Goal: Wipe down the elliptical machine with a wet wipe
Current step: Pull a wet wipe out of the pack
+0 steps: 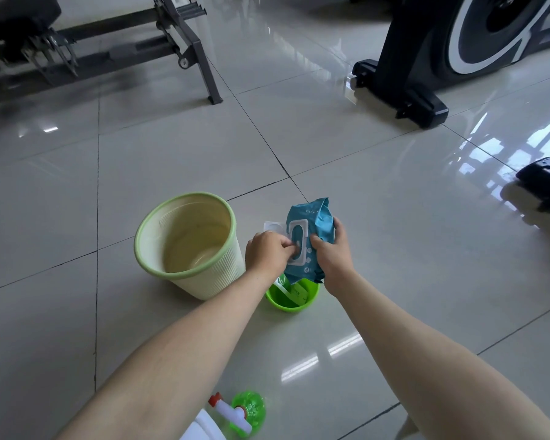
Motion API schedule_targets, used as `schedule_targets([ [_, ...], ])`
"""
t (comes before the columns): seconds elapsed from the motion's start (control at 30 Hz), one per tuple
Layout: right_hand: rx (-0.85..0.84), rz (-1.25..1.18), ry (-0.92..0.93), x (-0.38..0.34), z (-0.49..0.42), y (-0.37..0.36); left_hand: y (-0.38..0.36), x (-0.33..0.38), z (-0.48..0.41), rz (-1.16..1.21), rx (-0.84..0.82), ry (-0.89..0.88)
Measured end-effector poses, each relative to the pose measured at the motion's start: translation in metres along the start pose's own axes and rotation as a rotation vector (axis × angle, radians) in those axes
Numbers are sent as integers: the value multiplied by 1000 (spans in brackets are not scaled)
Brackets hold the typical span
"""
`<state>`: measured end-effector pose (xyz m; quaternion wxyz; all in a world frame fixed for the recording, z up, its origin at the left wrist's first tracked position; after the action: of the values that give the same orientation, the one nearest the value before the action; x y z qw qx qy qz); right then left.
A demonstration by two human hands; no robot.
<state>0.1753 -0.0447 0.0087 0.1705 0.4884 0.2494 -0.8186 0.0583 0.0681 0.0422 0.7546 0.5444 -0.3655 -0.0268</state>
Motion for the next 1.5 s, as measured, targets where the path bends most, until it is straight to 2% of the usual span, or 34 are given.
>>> schedule_targets([
  [0.33,-64,-6,72,-10,7,-8,4,4,2,42,7,-29],
  [0.5,-167,-13,19,-12,17,-18,7,7,3,76,41,-78],
  [0.67,-95,36,56,-16,19,-13,10,5,3,150,61,-69],
  [0.9,-44,159,116,-20,15,-7,10,-5,7,291,38,42],
  [1.17,49,246,141,-26,8,3,7,17,9,211,18,-62],
  [1.5,76,348,120,-22,0,5,0,-11,3,525,25,176],
])
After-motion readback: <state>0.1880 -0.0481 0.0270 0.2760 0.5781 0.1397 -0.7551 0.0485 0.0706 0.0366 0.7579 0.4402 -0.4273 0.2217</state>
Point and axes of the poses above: each hand's wrist, its own z-axis away from the middle knuckle, its own y-axis out of the back of the hand, x = y × z, the point moved 10 cm from there along -z, towards the middle knuckle, and after that the axes turned 6 degrees about -z, right-handed, at the moved point
